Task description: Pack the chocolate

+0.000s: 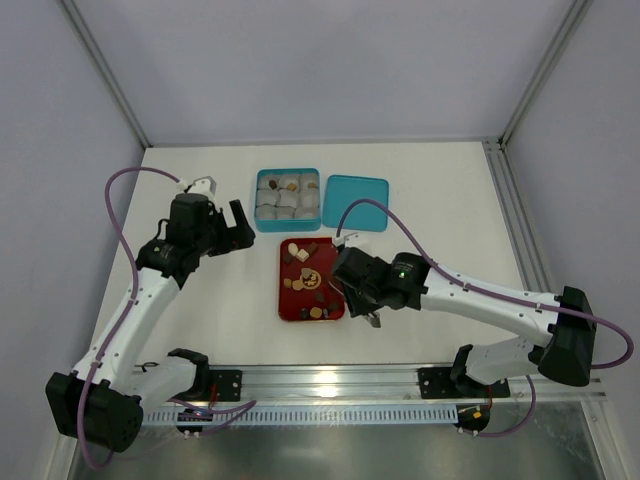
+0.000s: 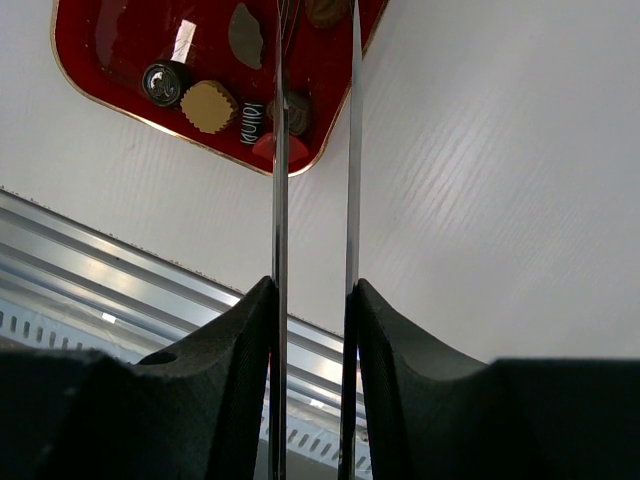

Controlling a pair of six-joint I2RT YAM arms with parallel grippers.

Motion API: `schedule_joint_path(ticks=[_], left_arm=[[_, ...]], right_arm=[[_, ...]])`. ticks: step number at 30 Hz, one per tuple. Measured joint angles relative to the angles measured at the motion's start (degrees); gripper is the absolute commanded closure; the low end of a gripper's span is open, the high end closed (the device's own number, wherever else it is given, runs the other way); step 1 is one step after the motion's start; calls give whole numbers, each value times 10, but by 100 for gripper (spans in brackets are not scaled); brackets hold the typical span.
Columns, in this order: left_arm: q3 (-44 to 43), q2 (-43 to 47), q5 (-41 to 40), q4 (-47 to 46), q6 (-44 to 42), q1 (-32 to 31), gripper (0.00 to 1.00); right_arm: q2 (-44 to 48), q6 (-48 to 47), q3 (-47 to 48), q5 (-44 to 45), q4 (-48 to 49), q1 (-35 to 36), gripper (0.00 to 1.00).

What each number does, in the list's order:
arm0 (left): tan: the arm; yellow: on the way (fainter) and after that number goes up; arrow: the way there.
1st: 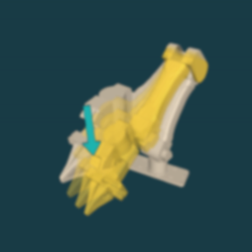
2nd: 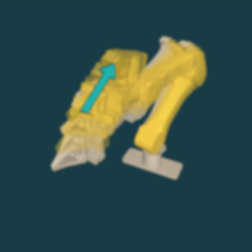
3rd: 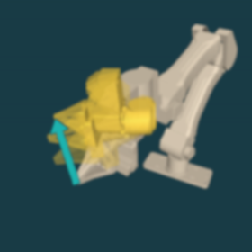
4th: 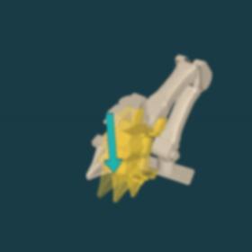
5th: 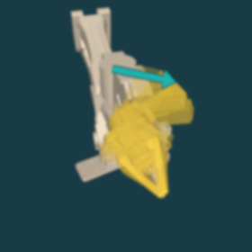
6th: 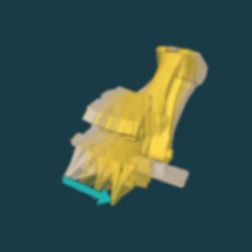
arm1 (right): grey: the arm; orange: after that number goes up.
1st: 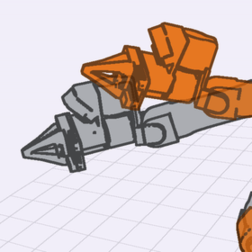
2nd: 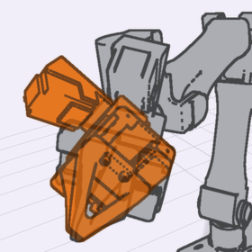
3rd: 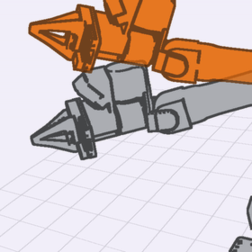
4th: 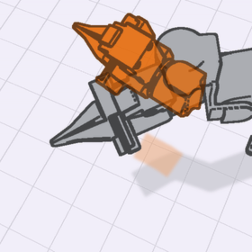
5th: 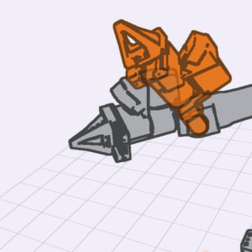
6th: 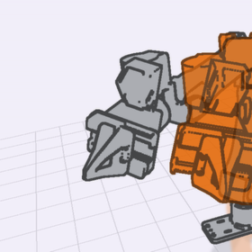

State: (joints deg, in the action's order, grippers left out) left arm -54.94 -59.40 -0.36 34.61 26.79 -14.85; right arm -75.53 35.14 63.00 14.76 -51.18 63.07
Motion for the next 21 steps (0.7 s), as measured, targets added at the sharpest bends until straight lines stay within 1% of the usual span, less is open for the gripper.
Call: schedule_joint_path(ticks=[15,21], left_arm=[[0,0,0,0,0,0,0],[0,0,0,0,0,0,0]], right_arm=[[6,10,16,11,-17,2,60],[5,10,16,11,-21,2,59]])
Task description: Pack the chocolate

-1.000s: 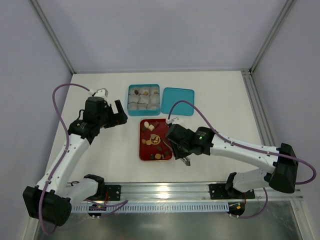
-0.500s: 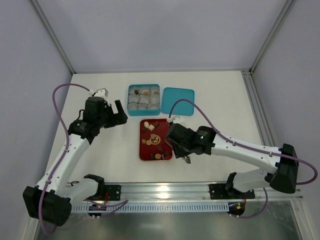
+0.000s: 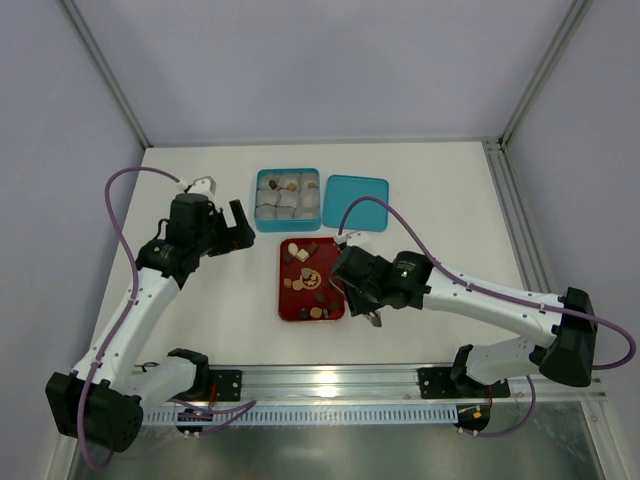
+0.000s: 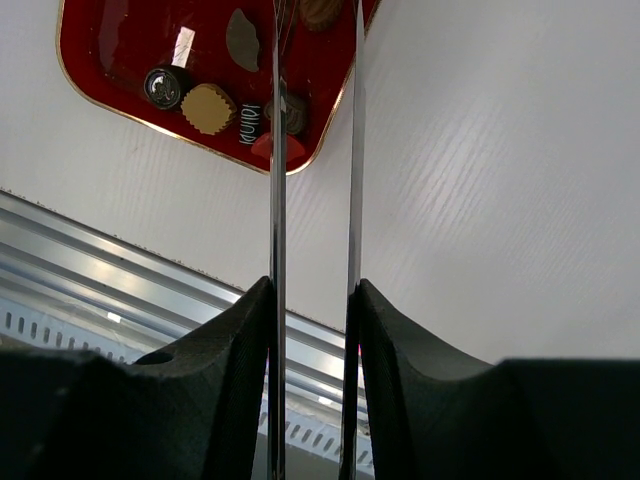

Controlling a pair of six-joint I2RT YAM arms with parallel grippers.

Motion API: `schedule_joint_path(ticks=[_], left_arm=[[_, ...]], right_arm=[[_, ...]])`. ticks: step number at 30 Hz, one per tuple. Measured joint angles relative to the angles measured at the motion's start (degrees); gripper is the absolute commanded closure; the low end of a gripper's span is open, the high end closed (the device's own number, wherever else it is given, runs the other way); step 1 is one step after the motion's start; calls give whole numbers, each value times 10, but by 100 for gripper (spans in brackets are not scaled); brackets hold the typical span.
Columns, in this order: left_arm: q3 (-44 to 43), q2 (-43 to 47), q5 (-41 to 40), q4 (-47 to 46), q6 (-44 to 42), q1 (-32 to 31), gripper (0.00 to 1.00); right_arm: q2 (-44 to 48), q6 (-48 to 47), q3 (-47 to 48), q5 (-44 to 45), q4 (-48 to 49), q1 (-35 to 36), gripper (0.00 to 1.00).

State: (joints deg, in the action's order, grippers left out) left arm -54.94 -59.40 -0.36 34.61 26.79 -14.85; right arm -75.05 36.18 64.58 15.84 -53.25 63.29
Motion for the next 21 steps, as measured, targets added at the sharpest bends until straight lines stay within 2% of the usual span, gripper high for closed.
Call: schedule_joint_path(ticks=[21], left_arm=[[0,0,0,0,0,0,0]], right_arm=[[-22,0,-1,-10,6,0,58]])
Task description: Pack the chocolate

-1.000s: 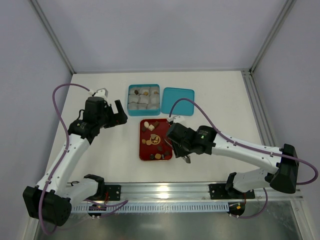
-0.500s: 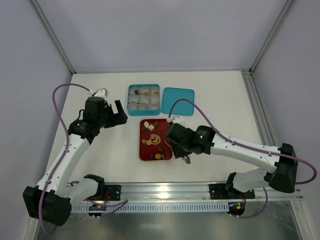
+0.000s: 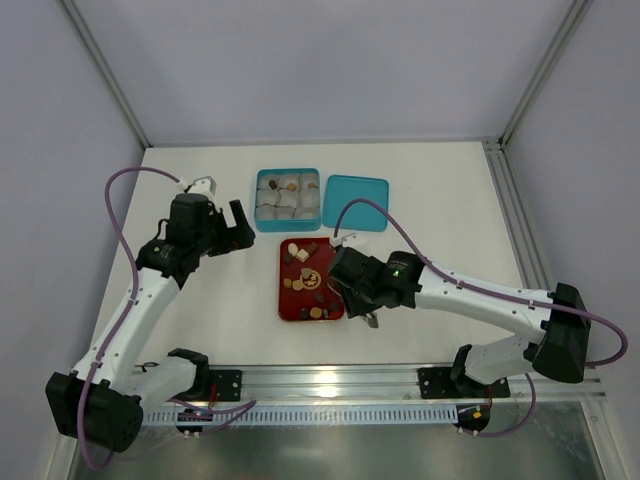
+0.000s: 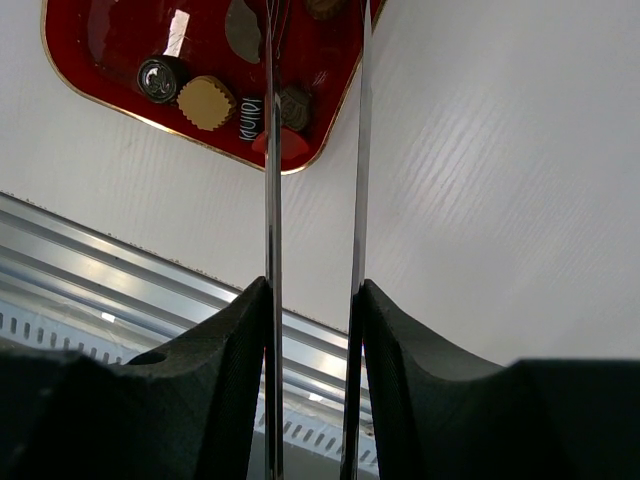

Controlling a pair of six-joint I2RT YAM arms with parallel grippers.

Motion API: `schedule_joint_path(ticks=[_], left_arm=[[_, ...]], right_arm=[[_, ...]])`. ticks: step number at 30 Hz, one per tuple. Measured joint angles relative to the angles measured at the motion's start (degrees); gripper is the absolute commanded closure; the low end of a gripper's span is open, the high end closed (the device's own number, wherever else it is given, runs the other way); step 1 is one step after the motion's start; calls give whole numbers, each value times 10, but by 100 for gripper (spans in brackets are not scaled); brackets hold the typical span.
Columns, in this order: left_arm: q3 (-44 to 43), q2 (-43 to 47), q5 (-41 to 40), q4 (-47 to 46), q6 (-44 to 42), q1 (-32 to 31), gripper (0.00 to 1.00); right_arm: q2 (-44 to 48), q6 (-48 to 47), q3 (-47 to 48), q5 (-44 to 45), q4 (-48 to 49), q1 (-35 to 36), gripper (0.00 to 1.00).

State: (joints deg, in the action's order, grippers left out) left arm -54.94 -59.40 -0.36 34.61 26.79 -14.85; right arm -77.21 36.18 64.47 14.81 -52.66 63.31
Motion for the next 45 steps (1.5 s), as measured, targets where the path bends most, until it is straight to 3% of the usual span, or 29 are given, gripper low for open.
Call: schedule_joint_path(ticks=[32,45], left_arm=[[0,0,0,0,0,0,0],[0,0,0,0,0,0,0]], right_arm=[[-19,-5,0,-17,3,0,61],[-20,-17,8,-13,2,-1,69]])
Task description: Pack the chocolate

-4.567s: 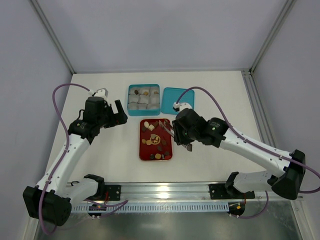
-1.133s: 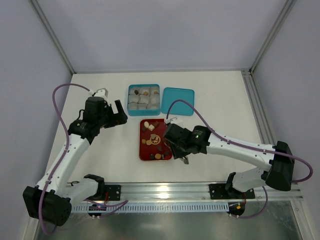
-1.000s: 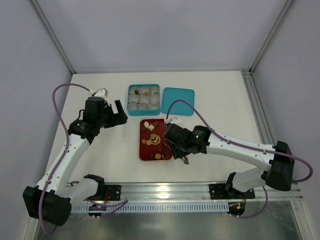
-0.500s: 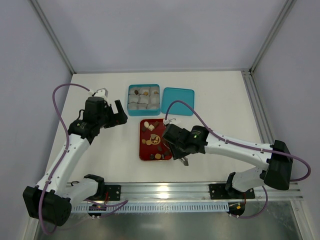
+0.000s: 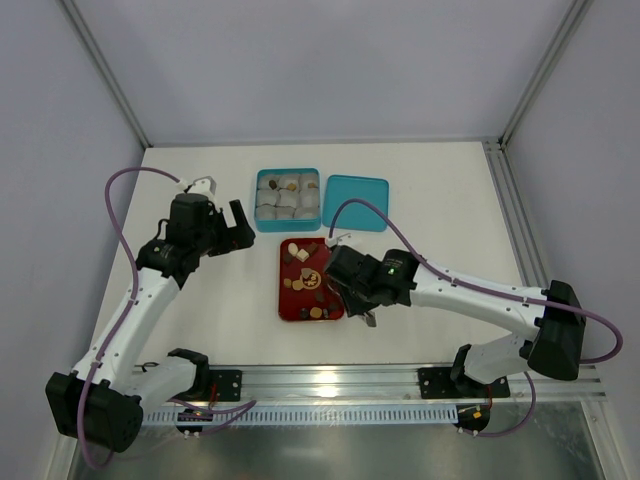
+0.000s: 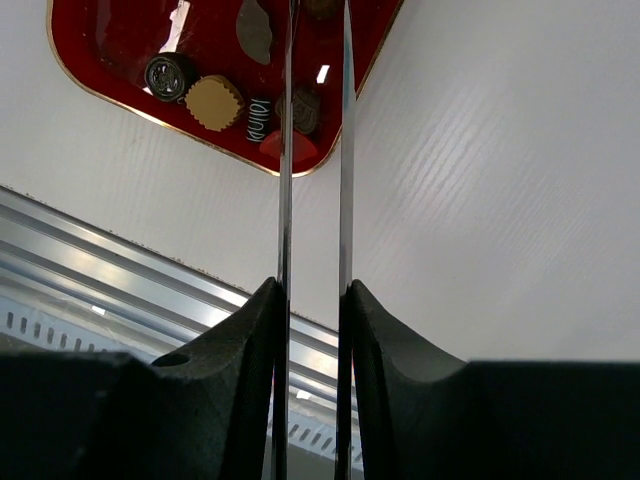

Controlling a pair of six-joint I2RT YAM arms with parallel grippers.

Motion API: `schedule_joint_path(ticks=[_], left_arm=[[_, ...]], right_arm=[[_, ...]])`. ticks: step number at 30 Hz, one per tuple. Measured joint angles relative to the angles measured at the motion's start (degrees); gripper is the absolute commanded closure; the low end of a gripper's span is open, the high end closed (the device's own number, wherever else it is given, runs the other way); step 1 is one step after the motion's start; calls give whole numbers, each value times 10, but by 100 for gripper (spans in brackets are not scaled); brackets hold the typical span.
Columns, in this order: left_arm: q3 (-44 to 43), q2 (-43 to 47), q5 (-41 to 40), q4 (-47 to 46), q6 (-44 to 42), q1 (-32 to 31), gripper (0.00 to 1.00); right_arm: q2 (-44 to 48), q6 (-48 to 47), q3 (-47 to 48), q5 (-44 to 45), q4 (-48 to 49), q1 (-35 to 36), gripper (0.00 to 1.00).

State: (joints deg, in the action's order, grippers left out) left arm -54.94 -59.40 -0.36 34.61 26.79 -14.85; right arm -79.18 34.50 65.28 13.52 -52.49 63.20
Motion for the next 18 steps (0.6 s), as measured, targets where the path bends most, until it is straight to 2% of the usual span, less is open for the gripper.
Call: schedule_joint_path(ticks=[18], left_arm=[[0,0,0,0,0,0,0]], right_arm=[[0,-22,52,16,-3,-34,69]])
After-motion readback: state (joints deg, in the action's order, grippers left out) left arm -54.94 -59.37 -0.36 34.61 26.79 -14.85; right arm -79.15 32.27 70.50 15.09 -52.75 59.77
